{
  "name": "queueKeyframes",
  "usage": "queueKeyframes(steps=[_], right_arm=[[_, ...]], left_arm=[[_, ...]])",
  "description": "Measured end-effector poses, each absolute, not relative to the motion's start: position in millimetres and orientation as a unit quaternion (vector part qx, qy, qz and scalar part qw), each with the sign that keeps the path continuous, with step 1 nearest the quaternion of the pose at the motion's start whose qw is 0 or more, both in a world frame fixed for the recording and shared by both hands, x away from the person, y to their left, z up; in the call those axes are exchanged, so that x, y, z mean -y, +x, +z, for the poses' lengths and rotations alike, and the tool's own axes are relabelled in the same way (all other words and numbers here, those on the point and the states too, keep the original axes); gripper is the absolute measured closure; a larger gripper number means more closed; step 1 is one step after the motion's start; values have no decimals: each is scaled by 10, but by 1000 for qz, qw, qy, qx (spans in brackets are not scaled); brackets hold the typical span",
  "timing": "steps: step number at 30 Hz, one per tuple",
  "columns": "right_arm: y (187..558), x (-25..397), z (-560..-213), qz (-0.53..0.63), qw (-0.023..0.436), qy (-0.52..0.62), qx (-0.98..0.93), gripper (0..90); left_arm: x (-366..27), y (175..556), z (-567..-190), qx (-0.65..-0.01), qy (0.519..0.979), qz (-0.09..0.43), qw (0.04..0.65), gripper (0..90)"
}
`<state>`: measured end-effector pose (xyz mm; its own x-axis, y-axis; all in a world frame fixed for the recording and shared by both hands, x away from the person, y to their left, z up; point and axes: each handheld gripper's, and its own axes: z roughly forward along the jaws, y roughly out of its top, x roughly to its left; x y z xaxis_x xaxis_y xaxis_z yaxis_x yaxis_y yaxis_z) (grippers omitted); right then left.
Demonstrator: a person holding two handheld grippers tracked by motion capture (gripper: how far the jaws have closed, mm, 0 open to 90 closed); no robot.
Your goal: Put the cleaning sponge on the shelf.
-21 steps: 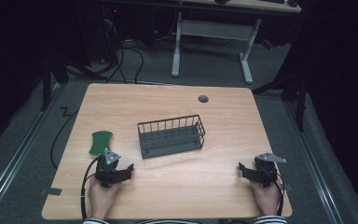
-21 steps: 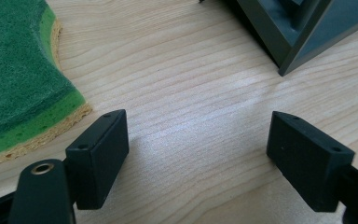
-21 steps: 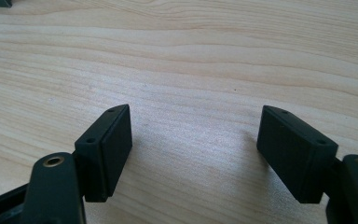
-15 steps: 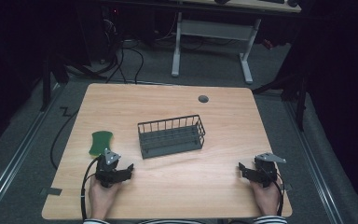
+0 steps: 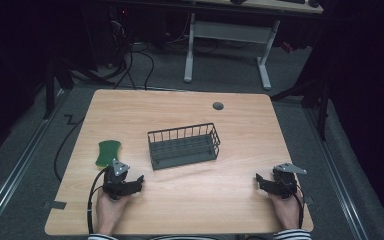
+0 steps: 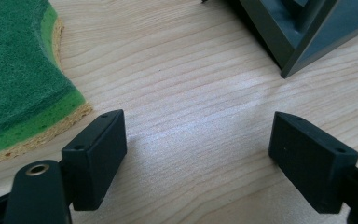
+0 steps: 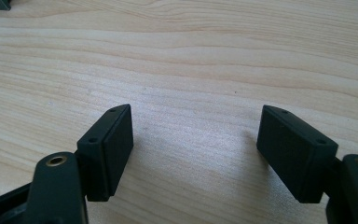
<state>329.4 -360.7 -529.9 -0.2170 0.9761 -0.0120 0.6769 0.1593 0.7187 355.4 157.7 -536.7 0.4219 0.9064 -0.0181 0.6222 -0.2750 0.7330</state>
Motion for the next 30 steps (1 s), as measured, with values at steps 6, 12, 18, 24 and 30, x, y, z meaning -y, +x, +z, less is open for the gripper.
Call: queueKeyframes(steps=[6,12,18,24,30], right_arm=[[3301,3607,-5297,301,249,576,-718,290],[3320,3606,-5288,299,247,574,-721,304],[3324,3596,-5266,311,233,569,-724,334],[3324,3542,-5161,333,216,555,-731,368],[3377,3382,-5065,333,218,533,-747,371]], left_arm=[[-1575,3551,-5367,-496,771,209,341,195],[-1577,3543,-5366,-498,769,210,341,195],[-1572,3531,-5359,-492,774,205,342,204],[-1515,3511,-5321,-479,786,192,340,204],[-1464,3510,-5245,-479,787,182,342,185]])
